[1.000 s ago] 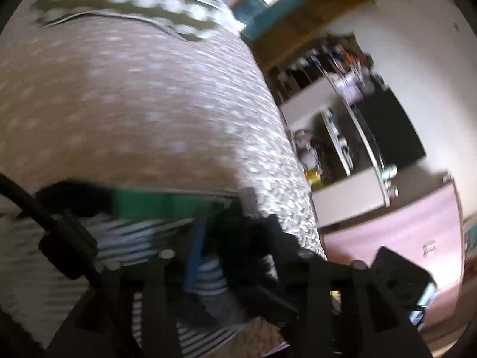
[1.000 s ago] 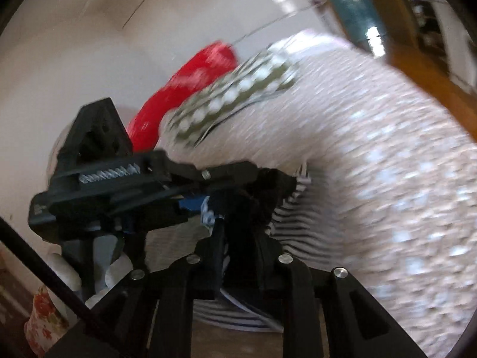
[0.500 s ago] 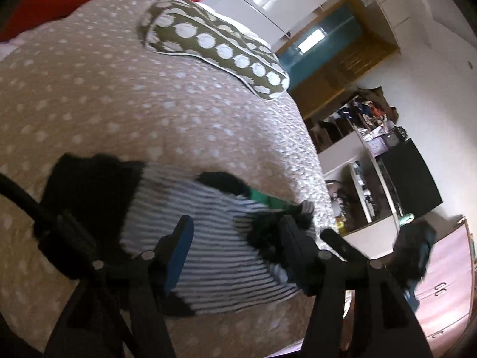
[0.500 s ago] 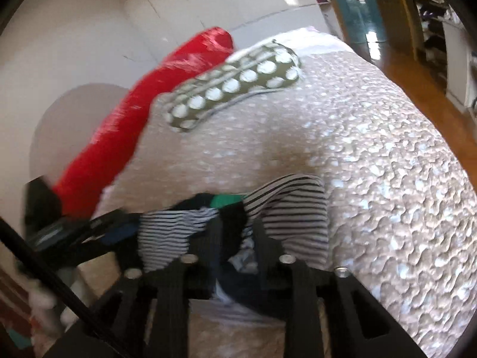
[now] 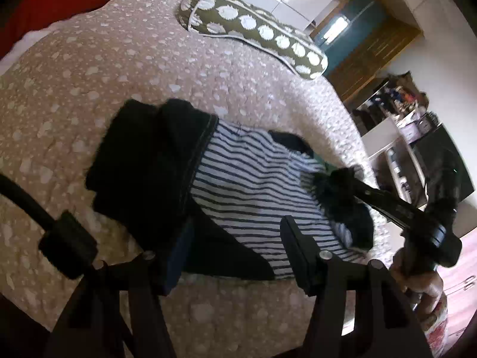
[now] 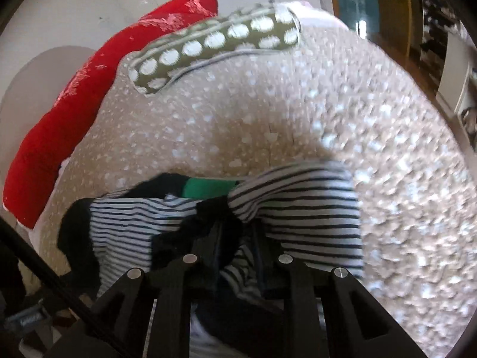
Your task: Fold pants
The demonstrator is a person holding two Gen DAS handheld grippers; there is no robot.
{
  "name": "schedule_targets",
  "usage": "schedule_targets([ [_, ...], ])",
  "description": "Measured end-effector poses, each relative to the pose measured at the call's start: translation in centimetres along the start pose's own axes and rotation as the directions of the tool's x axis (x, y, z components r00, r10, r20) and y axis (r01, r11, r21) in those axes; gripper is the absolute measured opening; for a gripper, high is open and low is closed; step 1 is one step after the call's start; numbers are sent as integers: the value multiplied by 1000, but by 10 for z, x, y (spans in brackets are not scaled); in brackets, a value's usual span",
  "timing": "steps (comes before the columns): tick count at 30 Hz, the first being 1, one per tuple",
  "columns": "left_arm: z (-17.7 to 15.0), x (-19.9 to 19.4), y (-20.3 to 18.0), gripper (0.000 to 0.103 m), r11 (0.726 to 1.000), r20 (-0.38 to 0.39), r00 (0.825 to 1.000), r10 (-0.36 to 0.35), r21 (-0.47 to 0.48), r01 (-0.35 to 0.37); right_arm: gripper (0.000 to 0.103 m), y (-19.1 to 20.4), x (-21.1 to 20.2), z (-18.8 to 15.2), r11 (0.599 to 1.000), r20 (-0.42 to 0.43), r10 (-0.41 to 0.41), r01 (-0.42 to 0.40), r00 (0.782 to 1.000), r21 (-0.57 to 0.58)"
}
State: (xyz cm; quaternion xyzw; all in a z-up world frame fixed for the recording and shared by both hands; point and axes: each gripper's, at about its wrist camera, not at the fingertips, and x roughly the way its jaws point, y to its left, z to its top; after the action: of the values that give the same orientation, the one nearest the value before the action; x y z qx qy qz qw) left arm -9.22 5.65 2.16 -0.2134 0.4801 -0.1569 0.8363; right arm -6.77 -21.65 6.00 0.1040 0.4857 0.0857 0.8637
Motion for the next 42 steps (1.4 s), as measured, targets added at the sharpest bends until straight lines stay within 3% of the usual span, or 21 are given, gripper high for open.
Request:
schedule_targets([
  [3,1,-21,17,59,997,43,998,-40,-62,42,33,18,-23,5,999,42,27,-25,999,-33],
  [5,0,-34,30,59,993,78,996,-41,-103,49,51,39,-32,9,996,49,46,-42,998,-80],
  [12,-8,-77,83,65,970,189,982,1,-238,45,55,123,4,16,965,-96,153,-170,984,-201],
  [17,-16,-91,108,65,955,206,978,19,-294,43,61,182,53,22,943,-285,194,-258,939,-208],
  [21,-20,-97,119,65,949,214,977,13,-309,55,65,218,89,21,943,-393,125,-232,911,-238],
  [25,-22,-95,122,65,948,215,977,4,-311,64,84,247,114,16,939,-452,13,-167,892,-301],
  [26,-23,-96,123,65,948,214,977,0,-311,68,84,254,121,14,932,-472,-31,-145,881,-331],
  [28,-25,-95,120,65,950,210,978,-7,-305,73,84,263,131,9,919,-488,-112,-97,866,-383],
  [30,-26,-95,116,65,953,210,978,-13,-293,75,77,268,135,7,898,-495,-168,-75,853,-434],
  [31,-27,-95,113,65,956,209,978,-16,-283,76,61,270,134,6,885,-486,-196,-59,852,-461],
  [34,-29,-95,105,65,962,209,978,-23,-260,78,33,264,124,10,878,-453,-212,-34,866,-477],
  [38,-30,-88,84,65,976,193,980,-50,-197,89,30,244,102,18,904,-438,-120,-84,891,-419],
  [42,-32,-73,58,66,985,165,981,-98,-126,120,30,231,80,25,920,-436,-51,-128,899,-372],
])
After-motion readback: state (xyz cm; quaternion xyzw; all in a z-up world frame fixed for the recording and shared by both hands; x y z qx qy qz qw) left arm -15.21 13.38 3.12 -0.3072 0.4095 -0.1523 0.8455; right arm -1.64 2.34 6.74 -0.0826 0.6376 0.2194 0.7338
